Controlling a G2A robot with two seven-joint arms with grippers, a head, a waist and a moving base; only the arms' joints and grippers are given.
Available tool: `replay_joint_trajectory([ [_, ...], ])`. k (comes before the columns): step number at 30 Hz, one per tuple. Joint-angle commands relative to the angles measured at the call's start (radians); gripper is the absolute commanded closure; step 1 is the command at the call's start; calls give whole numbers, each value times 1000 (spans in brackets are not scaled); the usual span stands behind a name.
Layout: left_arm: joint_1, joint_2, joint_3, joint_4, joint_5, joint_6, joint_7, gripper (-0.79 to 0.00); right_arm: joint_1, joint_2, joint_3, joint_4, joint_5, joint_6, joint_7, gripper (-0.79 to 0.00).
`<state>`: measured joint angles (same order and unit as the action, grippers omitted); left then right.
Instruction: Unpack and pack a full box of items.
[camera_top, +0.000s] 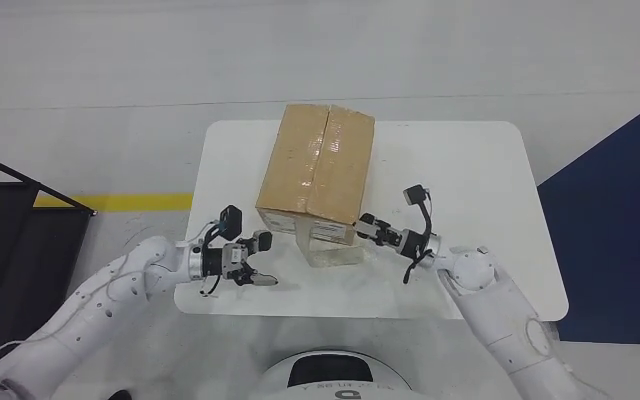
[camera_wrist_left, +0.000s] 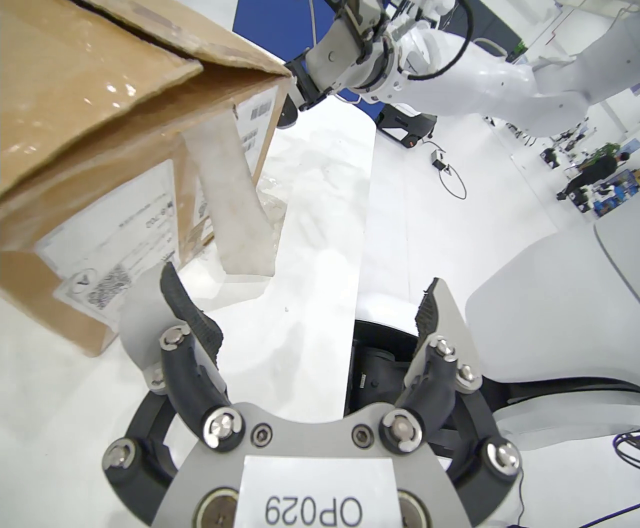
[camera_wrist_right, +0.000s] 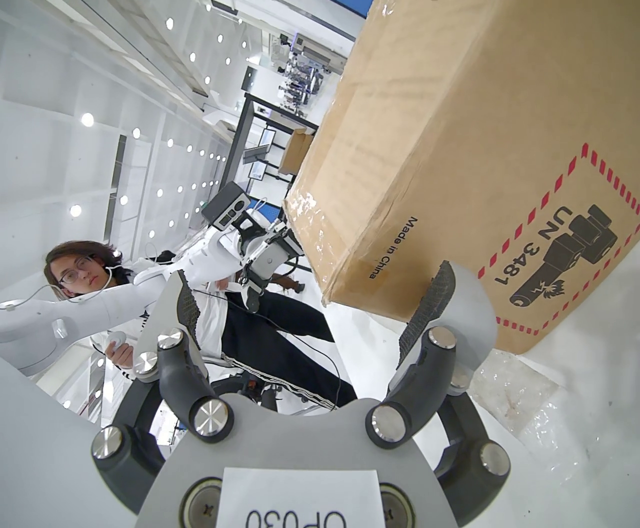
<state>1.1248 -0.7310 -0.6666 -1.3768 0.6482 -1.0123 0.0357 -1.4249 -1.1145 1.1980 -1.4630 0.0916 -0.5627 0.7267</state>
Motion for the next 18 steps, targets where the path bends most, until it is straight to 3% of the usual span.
replay_joint_trajectory([
  [1, -38, -14, 31, 29, -39, 0, -51, -785, 12, -2, -9, 6, -1, 5, 3, -785],
  [8, -163, -80, 110, 124, -139, 0, -133, -785, 37, -5, -30, 28, -2, 17, 2, -785],
  [18, -286, -174, 250, 226, -303, 0, -298, -785, 20, -1, -22, 30, 0, 10, -15, -785],
])
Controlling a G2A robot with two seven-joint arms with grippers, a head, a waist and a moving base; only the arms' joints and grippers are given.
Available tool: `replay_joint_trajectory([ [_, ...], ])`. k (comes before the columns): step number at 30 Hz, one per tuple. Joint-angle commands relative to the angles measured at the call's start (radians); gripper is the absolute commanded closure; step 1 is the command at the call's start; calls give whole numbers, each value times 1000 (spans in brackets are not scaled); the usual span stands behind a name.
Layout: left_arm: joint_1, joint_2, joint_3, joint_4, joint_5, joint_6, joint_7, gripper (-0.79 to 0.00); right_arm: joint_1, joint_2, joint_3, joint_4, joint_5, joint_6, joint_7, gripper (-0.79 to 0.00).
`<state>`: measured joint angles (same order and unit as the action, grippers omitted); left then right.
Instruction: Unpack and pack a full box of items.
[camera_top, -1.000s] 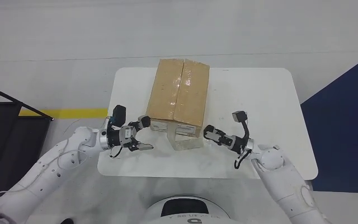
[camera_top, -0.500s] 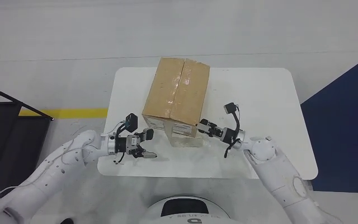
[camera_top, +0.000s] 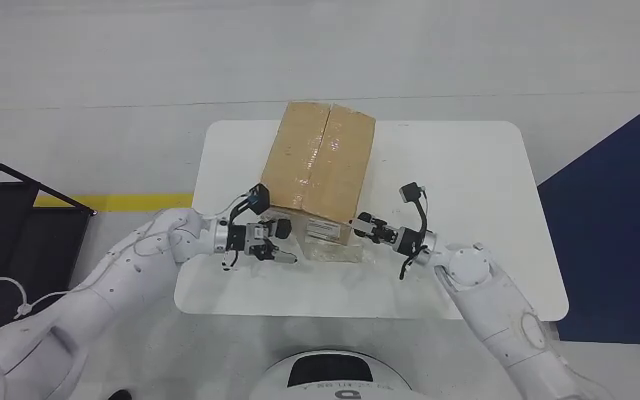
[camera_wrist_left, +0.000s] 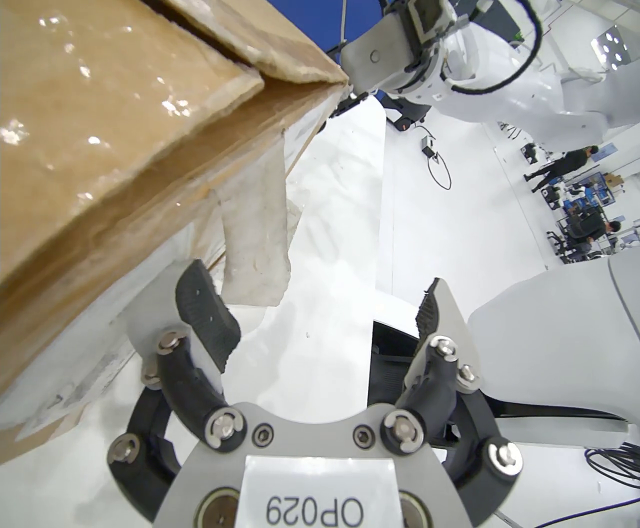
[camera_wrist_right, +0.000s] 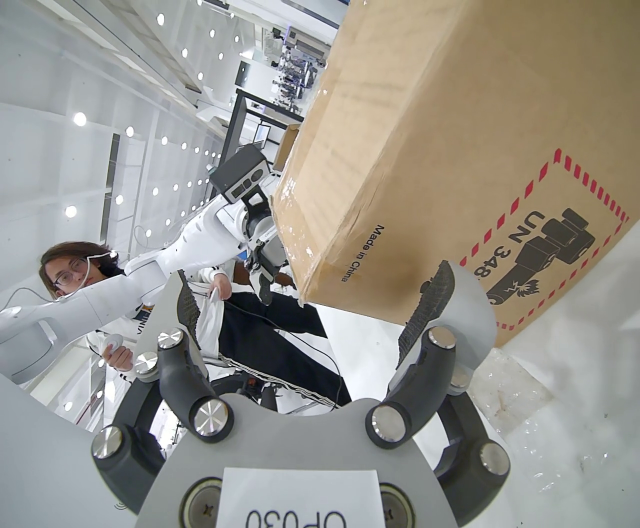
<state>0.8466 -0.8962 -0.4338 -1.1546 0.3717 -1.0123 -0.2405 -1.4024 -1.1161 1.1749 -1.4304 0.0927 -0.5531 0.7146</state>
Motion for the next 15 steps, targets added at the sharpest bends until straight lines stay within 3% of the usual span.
replay_joint_trajectory([
  [1, -17, -16, 31, 12, -52, 0, -42, -785, -5, 1, 2, -5, -3, 1, -5, -785],
  [10, -70, -68, 99, 62, -277, 0, -151, -785, -6, 2, -2, -25, -10, 19, -13, -785],
  [15, -70, -60, 87, -13, -304, 0, -176, -785, -7, 3, 0, -36, -4, 20, -13, -785],
])
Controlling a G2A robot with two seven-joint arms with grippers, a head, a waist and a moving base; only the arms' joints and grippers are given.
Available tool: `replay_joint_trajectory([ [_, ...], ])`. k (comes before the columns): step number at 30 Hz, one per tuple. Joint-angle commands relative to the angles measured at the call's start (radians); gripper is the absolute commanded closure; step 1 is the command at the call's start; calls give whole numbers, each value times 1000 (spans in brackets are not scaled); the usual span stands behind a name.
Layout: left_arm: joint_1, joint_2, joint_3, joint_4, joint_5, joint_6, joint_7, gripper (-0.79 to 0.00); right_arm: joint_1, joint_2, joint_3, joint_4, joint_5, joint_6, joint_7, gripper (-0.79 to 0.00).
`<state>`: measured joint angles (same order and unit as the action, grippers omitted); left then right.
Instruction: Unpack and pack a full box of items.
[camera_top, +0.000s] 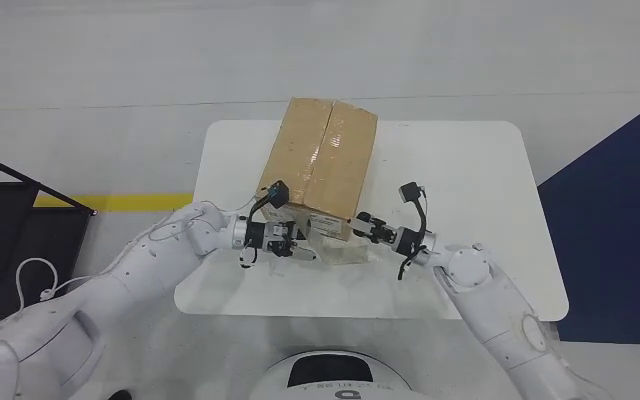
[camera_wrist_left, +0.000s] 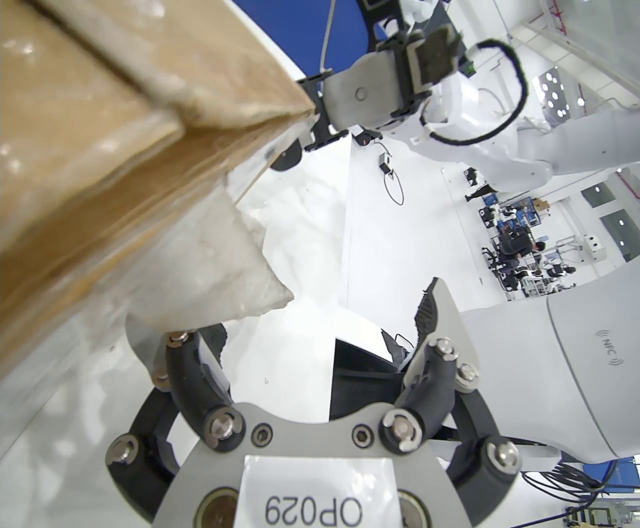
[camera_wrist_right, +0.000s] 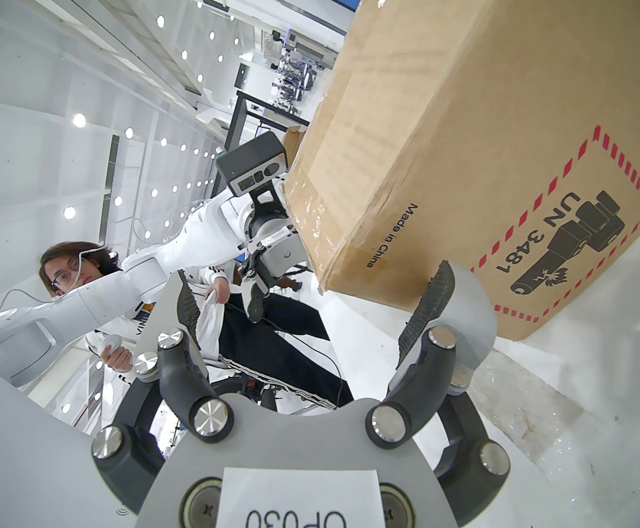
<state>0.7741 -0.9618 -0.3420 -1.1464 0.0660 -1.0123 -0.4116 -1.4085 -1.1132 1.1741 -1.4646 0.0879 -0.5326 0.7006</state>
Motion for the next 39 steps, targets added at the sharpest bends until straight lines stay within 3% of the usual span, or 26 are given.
replay_joint_trajectory([
  [1, 7, 12, -10, -42, 6, 0, -11, -785, -1, 1, 2, -5, 0, -1, 0, -785],
  [13, 59, 107, -135, -255, 125, 0, 83, -785, -34, 10, 40, -38, 36, -28, -12, -785],
  [21, 43, 149, -178, -283, 123, 0, 45, -785, -91, 18, 87, -81, 60, -46, -61, -785],
  [30, -6, 167, -198, -273, 32, 0, -60, -785, -144, 22, 131, -119, 83, -58, -127, -785],
  [39, -58, 146, -190, -226, -60, 0, -146, -785, -230, 36, 218, -228, 106, -55, -127, -785],
])
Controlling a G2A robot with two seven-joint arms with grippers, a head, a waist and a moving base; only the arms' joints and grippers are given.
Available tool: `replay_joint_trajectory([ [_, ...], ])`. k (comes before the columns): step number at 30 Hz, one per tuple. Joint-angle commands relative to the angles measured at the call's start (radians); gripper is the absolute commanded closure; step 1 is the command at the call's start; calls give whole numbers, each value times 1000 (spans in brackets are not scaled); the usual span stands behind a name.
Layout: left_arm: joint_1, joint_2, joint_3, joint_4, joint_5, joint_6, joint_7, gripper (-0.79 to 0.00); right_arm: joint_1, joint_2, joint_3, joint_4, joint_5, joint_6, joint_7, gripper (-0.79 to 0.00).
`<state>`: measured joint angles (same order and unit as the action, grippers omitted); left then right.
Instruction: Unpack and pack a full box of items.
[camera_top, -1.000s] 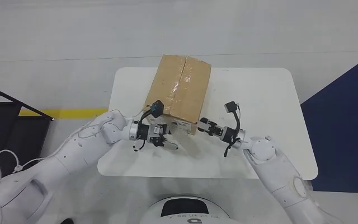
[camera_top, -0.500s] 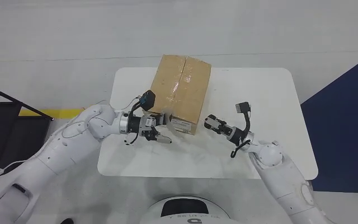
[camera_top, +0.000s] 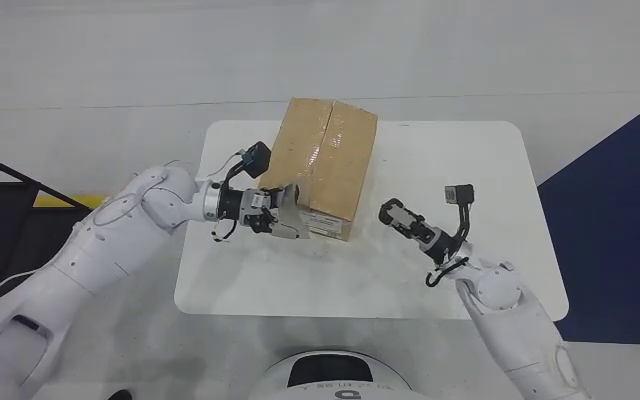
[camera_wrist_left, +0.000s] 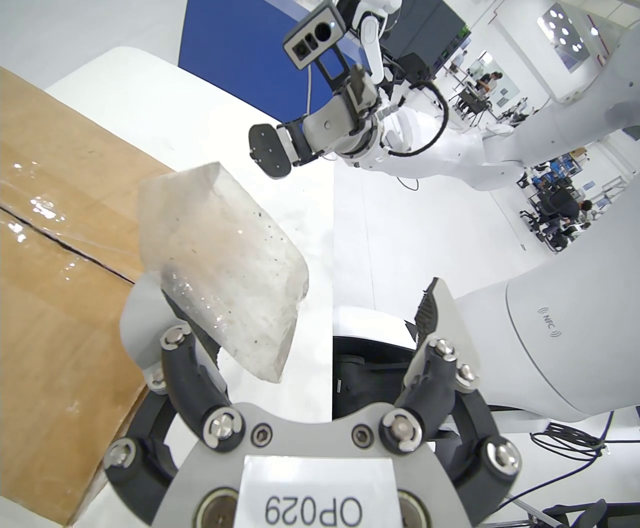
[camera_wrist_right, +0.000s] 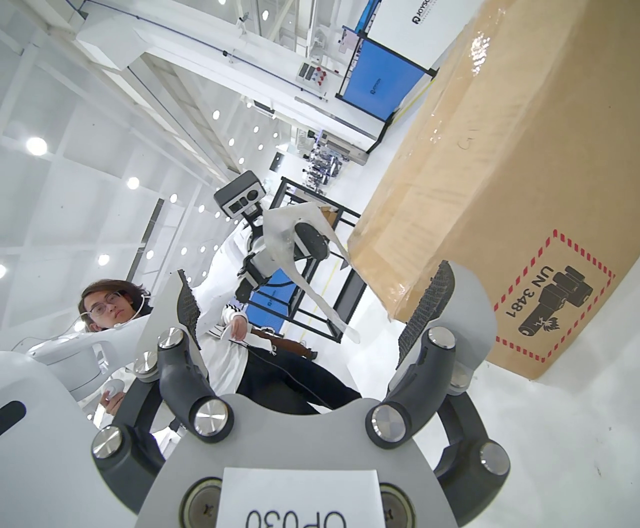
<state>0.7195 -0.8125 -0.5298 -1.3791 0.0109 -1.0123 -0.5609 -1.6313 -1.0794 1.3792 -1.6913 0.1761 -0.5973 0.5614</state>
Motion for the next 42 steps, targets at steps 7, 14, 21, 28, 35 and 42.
replay_joint_trajectory([
  [7, 1, -38, -17, 36, 31, 9, 101, -785, -7, 2, 13, -1, 18, 10, 13, -785],
  [14, 7, -83, -16, 55, 116, 84, 202, -785, 88, -6, -6, 1, 49, 35, -17, -785],
  [21, 0, -126, -9, 92, 166, 135, 245, -785, 426, -48, -187, 213, 175, 80, 68, -785],
  [28, 0, -165, 3, 146, 176, 147, 267, -785, 499, -61, -233, 299, 194, 86, 106, -785],
  [35, -8, -205, 14, 204, 208, 158, 281, -785, 514, -65, -249, 283, 191, 109, 136, -785],
  [42, -24, -245, 25, 245, 225, 153, 279, -785, 654, -103, -356, 354, 90, 222, 29, -785],
])
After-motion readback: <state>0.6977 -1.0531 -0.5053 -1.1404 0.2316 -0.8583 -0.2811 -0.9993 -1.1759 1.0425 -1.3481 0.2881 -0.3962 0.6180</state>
